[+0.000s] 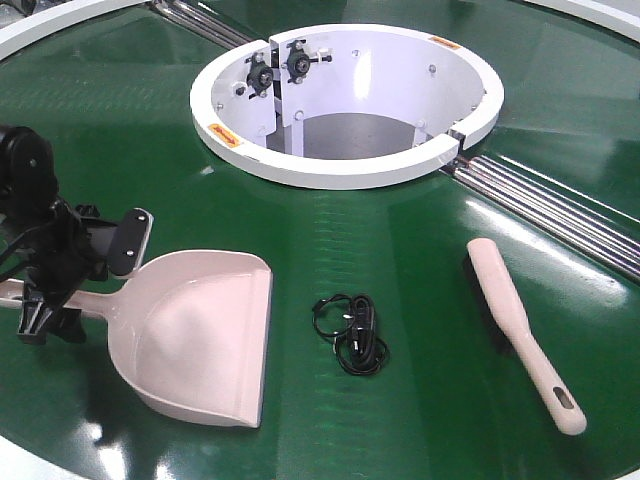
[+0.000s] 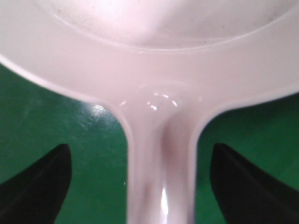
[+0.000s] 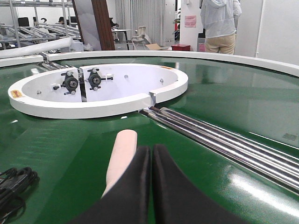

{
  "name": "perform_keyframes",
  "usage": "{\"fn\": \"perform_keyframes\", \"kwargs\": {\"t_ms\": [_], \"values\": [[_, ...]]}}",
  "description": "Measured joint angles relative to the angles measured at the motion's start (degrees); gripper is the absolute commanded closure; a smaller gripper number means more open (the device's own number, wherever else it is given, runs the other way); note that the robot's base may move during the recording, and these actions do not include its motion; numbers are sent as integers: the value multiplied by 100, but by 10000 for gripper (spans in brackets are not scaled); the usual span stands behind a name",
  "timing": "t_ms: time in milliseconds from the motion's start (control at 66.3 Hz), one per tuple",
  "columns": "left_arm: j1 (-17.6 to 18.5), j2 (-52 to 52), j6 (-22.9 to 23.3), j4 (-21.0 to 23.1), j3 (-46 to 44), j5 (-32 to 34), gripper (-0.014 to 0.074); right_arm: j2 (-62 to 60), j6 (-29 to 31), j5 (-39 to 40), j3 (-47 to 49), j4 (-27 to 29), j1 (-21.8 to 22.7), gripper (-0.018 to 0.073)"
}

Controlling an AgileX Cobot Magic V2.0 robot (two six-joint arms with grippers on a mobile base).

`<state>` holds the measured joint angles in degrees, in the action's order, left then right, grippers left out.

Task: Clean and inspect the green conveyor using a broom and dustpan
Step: 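Lift the dustpan with the left gripper and angle it toward the cable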

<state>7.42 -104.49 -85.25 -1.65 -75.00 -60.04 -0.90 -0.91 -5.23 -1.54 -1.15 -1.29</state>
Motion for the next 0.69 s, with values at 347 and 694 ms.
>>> {"fn": "perform_keyframes", "kwargs": {"t_ms": [347, 694], "values": [[44, -219, 0, 5, 0, -6, 431, 0, 0, 0, 0, 0, 0, 569], [63, 100, -5, -14, -5, -350, 604, 0, 0, 0, 0, 0, 0, 569]]}}
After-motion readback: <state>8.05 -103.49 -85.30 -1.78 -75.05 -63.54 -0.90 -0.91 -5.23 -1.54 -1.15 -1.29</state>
